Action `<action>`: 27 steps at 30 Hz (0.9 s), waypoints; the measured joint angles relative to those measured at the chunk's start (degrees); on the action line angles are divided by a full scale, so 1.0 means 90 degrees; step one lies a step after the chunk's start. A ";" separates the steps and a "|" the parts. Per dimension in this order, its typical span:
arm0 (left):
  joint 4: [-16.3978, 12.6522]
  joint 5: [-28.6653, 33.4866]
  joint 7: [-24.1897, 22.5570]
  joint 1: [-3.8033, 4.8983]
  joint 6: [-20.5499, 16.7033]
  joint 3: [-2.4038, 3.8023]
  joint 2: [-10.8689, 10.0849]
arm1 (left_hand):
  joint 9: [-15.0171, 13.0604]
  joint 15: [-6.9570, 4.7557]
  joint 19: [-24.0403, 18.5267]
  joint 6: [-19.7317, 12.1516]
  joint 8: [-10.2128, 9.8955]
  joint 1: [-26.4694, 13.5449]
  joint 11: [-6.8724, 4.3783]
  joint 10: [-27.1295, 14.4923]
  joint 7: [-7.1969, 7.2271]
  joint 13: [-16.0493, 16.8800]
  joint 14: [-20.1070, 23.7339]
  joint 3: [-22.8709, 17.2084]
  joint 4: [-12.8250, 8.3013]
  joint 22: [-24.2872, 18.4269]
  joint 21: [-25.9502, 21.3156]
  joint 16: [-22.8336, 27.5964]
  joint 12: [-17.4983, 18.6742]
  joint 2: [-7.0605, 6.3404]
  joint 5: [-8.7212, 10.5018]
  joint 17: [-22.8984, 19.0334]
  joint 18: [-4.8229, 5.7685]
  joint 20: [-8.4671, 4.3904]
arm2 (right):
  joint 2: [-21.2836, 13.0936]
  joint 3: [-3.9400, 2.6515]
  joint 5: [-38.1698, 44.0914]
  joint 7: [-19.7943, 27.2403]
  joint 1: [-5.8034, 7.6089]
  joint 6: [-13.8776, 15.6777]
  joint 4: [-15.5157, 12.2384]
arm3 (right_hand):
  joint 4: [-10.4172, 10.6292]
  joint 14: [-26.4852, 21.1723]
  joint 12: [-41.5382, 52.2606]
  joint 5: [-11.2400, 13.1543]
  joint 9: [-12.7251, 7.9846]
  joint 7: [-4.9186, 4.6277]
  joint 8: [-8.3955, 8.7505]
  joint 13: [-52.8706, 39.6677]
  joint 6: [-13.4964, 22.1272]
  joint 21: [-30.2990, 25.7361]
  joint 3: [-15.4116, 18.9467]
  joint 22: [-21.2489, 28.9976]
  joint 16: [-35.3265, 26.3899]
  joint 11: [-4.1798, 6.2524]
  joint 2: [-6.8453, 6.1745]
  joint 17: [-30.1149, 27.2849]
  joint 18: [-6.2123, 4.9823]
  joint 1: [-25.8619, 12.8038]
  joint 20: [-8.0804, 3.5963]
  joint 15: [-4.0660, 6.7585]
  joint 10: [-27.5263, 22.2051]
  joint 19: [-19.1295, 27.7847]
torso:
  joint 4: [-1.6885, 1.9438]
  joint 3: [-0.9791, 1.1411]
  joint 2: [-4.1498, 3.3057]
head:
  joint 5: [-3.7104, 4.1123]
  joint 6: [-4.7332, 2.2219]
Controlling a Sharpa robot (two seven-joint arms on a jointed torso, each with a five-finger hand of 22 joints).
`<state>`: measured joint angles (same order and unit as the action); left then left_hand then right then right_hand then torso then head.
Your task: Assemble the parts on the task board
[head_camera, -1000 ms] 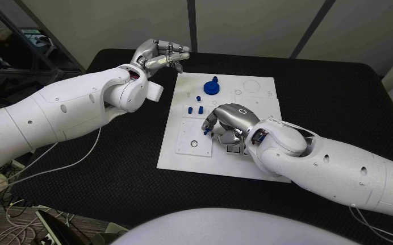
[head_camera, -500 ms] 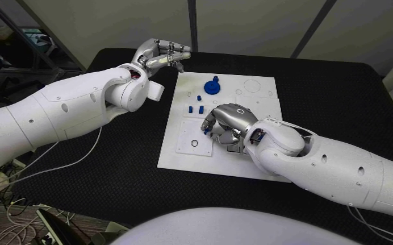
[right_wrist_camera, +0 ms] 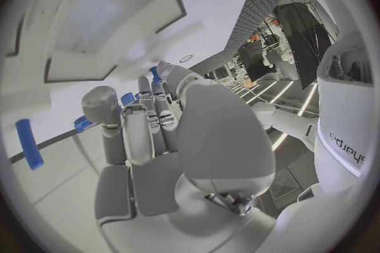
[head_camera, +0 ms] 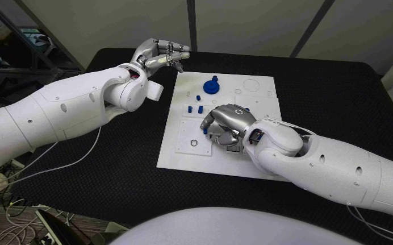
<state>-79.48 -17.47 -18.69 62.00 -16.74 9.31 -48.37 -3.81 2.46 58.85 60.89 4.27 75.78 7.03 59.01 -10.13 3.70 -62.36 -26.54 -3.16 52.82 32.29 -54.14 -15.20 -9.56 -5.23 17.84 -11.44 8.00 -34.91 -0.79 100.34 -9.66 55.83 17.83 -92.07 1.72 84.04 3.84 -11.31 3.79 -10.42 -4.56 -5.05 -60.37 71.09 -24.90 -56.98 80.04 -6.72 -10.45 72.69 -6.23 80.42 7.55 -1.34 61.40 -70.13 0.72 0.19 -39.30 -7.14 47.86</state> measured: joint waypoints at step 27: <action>0.0027 0.0001 0.0022 0.0000 0.0047 -0.0002 -0.0020 | 0.0000 0.0000 0.0000 0.0000 0.0000 0.0000 -0.0018 -0.0016 0.0000 0.0000 0.0000 0.0000 0.0000 -0.0006 0.0000 0.0000 0.0000 0.0000 0.0000 -0.0005 0.0000 0.0000 | -0.1479 -0.0632 -0.0058 -0.0263 0.0186 0.0269 -0.0826 | 0.0038 -0.0001 0.0379 0.0037 0.0014 0.0128 0.0088 0.0112 0.0200 -0.0141 0.0354 0.0184 -0.0117 0.0082 -0.0068 -0.0258 0.0001 -0.0116 0.0000 -0.0046 -0.0223 0.0112 | -0.0021 0.0001 0.0007 | 0.0279 -0.0206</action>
<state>-79.24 -17.46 -18.49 62.00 -16.32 9.29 -48.56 -3.82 2.46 58.85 60.89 4.27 75.78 6.87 58.86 -10.12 3.70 -62.36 -26.54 -3.16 52.77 32.29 -54.14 -15.20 -9.56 -5.23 17.80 -11.44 8.00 -48.22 -6.47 99.82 -12.02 57.50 20.25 -99.50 2.06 84.04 7.24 -10.98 3.91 -9.26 -3.77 -4.04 -58.57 69.82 -21.72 -55.32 78.98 -5.98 -11.06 70.37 -6.22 79.38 7.55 -1.75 59.39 -69.12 0.53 0.19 -39.24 -4.63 46.01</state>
